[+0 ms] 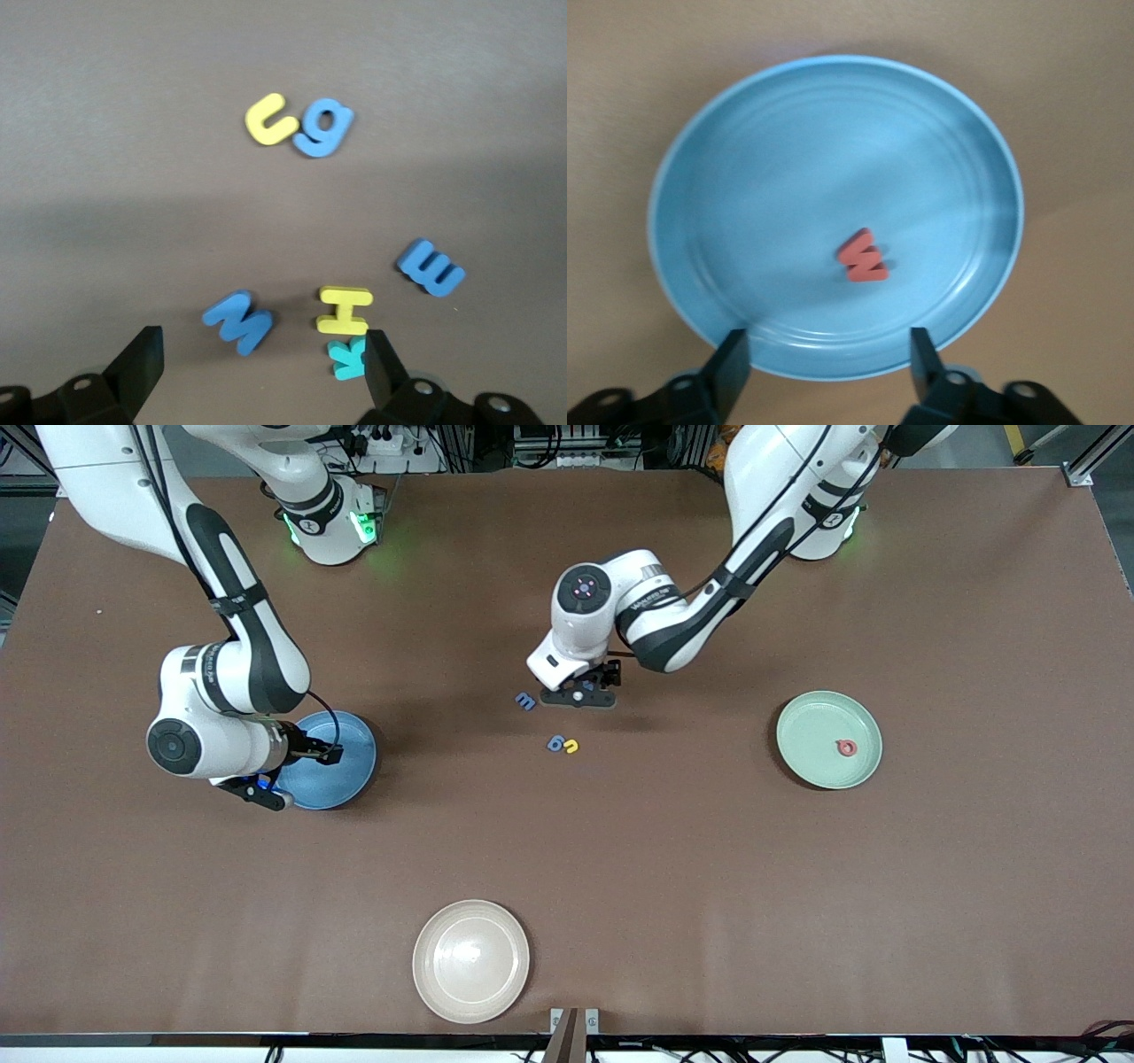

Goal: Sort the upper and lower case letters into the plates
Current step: 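Drop the red w onto the blue plate with the right gripper, then grasp the yellow H with the left gripper while the right gripper withdraws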

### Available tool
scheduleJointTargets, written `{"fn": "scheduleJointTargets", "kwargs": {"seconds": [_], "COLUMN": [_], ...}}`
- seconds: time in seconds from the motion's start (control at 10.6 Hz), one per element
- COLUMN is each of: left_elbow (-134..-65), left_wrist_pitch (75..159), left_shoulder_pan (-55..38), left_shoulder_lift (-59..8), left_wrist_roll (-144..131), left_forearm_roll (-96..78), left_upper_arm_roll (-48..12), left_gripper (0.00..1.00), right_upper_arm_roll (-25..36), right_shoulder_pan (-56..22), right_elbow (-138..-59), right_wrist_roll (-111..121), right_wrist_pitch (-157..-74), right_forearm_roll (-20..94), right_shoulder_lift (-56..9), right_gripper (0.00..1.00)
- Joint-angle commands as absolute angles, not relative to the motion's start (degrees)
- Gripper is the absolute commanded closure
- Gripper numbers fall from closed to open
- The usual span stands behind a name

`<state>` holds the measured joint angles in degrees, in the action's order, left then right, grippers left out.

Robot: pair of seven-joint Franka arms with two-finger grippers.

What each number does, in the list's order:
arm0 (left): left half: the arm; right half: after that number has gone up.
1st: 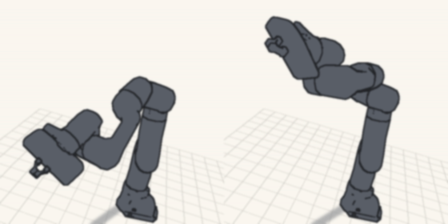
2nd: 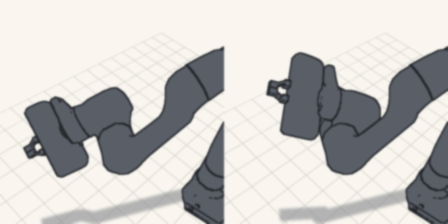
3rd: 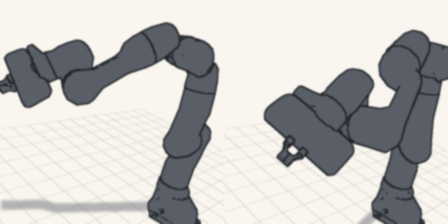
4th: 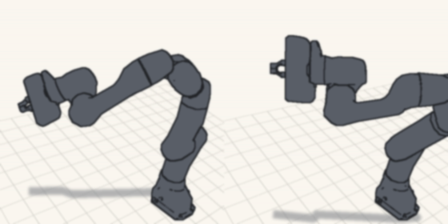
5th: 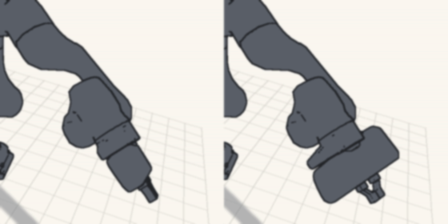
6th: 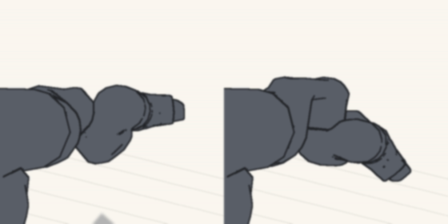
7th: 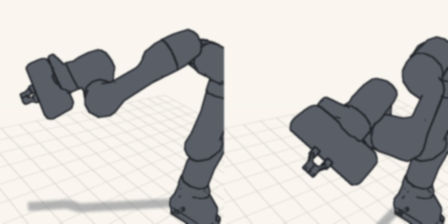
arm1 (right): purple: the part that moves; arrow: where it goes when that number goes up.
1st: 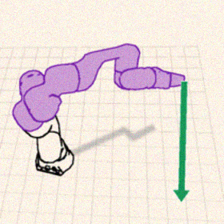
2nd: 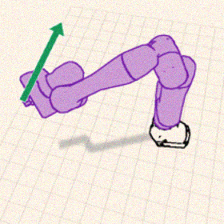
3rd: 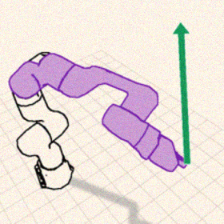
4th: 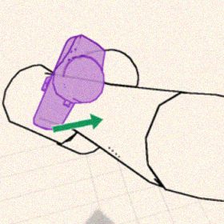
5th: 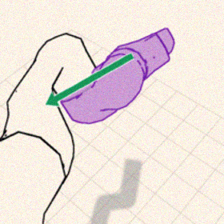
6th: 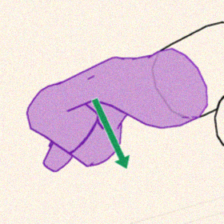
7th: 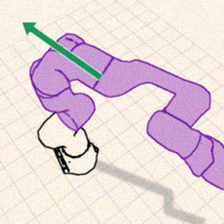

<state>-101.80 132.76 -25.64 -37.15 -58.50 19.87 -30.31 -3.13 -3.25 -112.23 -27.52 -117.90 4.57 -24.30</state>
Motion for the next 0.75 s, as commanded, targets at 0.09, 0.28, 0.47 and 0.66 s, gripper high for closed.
{"fn": "scheduleJointTargets", "kwargs": {"seconds": [0.09, 0.28, 0.47, 0.66], "left_elbow": [-98.4, -97.0, -96.8, -95.7], "left_wrist_pitch": [133.0, 133.8, 134.1, 134.6], "left_shoulder_pan": [-28.3, -30.2, -30.8, -31.2], "left_shoulder_lift": [-40.6, -42.4, -42.9, -44.2], "left_wrist_roll": [-59.9, -61.1, -61.2, -62.2], "left_forearm_roll": [22.7, 23.1, 22.9, 22.9], "left_upper_arm_roll": [-29.8, -29.3, -28.7, -28.7], "left_gripper": [0.0, 0.04, 0.06, 0.09], "right_upper_arm_roll": [-3.6, -3.7, -3.6, -3.6], "right_shoulder_pan": [-4.7, -5.6, -7.6, -8.6], "right_elbow": [-110.4, -109.7, -109.6, -109.7], "right_wrist_roll": [-30.8, -31.0, -31.1, -31.3], "right_wrist_pitch": [-117.7, -118.1, -119.9, -121.1], "right_forearm_roll": [5.4, 5.8, 8.1, 8.1], "right_shoulder_lift": [-23.4, -23.6, -23.9, -24.4], "right_gripper": [0.0, 0.0, 0.0, 0.0]}}
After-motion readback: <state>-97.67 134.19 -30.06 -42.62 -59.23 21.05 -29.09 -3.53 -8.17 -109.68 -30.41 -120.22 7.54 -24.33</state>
